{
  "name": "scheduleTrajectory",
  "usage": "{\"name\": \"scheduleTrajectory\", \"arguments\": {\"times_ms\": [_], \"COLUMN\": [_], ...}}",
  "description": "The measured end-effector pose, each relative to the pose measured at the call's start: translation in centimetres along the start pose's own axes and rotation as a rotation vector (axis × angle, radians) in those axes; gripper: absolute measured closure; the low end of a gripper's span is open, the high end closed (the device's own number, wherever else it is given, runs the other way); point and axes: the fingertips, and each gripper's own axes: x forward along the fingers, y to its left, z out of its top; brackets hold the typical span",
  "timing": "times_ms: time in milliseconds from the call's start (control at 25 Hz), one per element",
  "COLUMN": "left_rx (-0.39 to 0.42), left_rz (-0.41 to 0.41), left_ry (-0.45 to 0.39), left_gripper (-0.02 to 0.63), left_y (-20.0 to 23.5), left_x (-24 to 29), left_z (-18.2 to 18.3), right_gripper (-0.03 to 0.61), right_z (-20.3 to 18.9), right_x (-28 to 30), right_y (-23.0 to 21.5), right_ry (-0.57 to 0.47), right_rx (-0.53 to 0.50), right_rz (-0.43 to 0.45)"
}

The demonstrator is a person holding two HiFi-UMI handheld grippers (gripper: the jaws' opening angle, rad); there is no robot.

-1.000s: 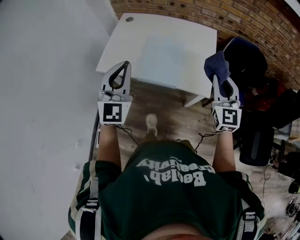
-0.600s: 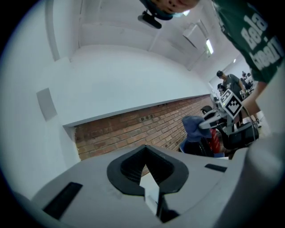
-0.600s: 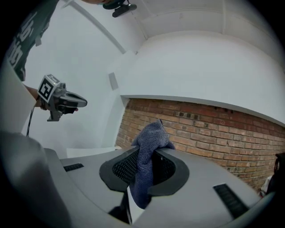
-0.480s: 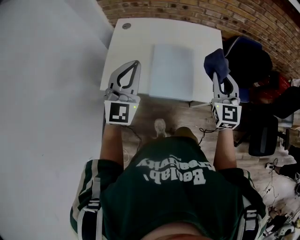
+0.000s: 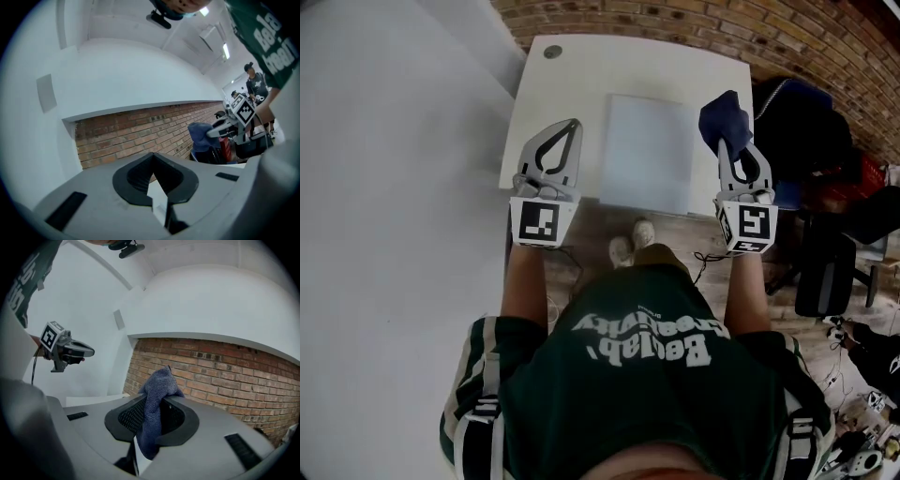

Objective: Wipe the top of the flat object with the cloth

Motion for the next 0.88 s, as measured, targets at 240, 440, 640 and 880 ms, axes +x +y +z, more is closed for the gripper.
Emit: {"name": "scheduleTrajectory", "arguments": {"times_ms": [240,440,640,880], "left_rx": [0.002,0.004,-0.008,-0.056], "left_rz": [0.006,0.017,0.017,-0.056], "left_ry": [0.025,0.043,0.059,0.067], "left_gripper": [0.62,0.62,0.62,0.62], "left_y": [0.0,-0.8,-0.4,1.7], "left_x": [3.1,5.2,6.5,7.5], "left_z": [0.0,-0.8,-1.9,-4.4], "right_gripper": [0.528,0.528,0.528,0.528], "right_z": [-0.6,-1.3,-2.3,-3.6], "right_x": [3.2,5.0,7.3,10.8], "right_y": [-0.4,-0.4,1.1,5.5], "right_ry": [-0.008,-0.03,-0.009,0.072], "right_rx": [0.029,0.05,0.064,0.088], "right_rz": [0.072,0.122,0.181,0.216]}}
